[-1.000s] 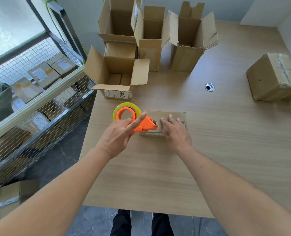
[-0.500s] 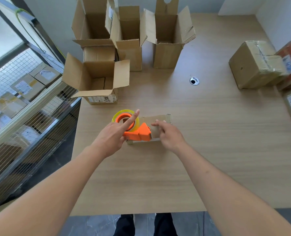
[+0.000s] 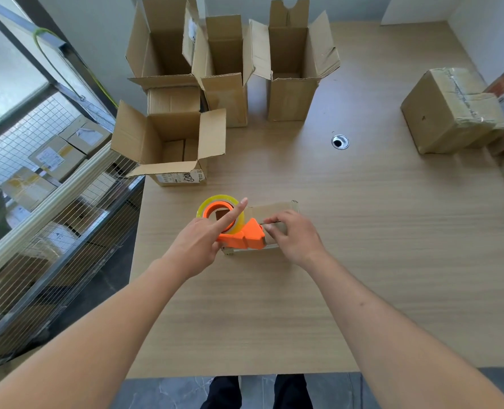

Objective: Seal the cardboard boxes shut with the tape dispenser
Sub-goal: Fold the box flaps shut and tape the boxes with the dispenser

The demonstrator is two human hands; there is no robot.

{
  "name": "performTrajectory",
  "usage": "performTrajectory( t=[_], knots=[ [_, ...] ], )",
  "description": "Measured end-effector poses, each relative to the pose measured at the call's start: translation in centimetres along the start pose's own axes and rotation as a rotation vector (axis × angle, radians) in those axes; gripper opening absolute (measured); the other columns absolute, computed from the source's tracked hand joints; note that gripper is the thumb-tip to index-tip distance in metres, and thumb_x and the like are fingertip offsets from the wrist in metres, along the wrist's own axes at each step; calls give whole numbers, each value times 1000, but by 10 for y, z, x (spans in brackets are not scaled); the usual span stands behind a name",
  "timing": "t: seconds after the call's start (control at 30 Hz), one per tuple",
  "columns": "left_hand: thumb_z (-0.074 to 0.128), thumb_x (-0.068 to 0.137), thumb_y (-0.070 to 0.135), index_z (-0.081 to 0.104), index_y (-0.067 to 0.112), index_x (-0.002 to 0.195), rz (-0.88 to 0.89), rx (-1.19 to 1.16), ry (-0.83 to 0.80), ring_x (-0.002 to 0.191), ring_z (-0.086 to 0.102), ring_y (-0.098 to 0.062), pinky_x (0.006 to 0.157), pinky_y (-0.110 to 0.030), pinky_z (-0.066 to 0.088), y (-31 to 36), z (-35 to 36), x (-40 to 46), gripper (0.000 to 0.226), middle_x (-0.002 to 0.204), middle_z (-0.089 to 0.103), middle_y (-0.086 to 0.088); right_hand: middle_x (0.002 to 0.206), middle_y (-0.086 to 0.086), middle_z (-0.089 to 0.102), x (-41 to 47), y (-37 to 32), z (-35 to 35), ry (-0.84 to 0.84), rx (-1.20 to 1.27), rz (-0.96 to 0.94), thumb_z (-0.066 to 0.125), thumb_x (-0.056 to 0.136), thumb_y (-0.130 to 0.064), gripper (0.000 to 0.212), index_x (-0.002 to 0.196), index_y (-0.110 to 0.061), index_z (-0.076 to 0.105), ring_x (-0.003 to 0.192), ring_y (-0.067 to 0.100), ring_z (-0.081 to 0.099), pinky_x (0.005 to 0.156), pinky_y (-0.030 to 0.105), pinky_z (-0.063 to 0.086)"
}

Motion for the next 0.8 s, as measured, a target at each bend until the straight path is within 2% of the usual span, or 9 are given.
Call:
performTrajectory(
  t=[0.13, 0.3, 0.37, 0.47, 0.63, 0.8],
  knots=[
    [67, 93, 10, -14, 48, 156, -7, 18, -9, 80, 52, -24, 82, -38, 45, 1, 0, 0, 110, 90, 63, -2, 109, -6, 68, 4, -4, 1, 32, -7, 9, 62, 97, -43, 22, 105, -28, 75, 107, 20, 60, 92, 42, 50],
    [69, 92, 10, -12, 47, 157, 1, 40, -18, 77, 48, -22, 77, -35, 41, 4, -3, 0, 110, 87, 61, 0, 98, -6, 61, 8, -3, 0, 56, -52, 26, 74, 91, -40, 9, 91, -31, 75, 100, 20, 58, 83, 37, 50],
    [68, 91, 8, -10, 46, 158, 29, 73, -11, 72, 48, -23, 73, -34, 37, 5, -3, 0, 109, 81, 59, 0, 97, -7, 59, 9, -4, 0, 60, -76, 38, 75, 90, -38, 8, 90, -30, 75, 99, 18, 56, 78, 33, 46],
    [59, 93, 4, -8, 43, 159, 132, 205, -16, 70, 45, -26, 72, -38, 40, 4, -2, 0, 102, 82, 54, 0, 98, -8, 57, 9, -5, -1, 43, -100, 56, 74, 91, -39, 10, 88, -29, 74, 95, 15, 54, 73, 30, 42],
    [46, 99, 12, -6, 54, 155, 268, 424, -79, 74, 40, -24, 78, -37, 39, 7, -6, -6, 87, 89, 44, -3, 98, -7, 58, 11, -1, -5, 33, -79, 73, 75, 90, -33, 17, 76, -34, 65, 93, 15, 58, 75, 34, 50],
    [43, 100, 11, -13, 60, 151, 194, 384, -95, 76, 40, -23, 79, -36, 37, 6, -14, 4, 90, 90, 43, -2, 98, -2, 61, 20, 6, -22, 27, -119, 33, 69, 94, -23, 13, 81, -25, 66, 93, 20, 58, 78, 37, 49]
  ],
)
Point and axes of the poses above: each hand's wrist, its own x-axis towards the middle knuckle, its own z-axis out of the palm, y = z × x, the point moved 1 cm from there along x, towards the middle knuckle
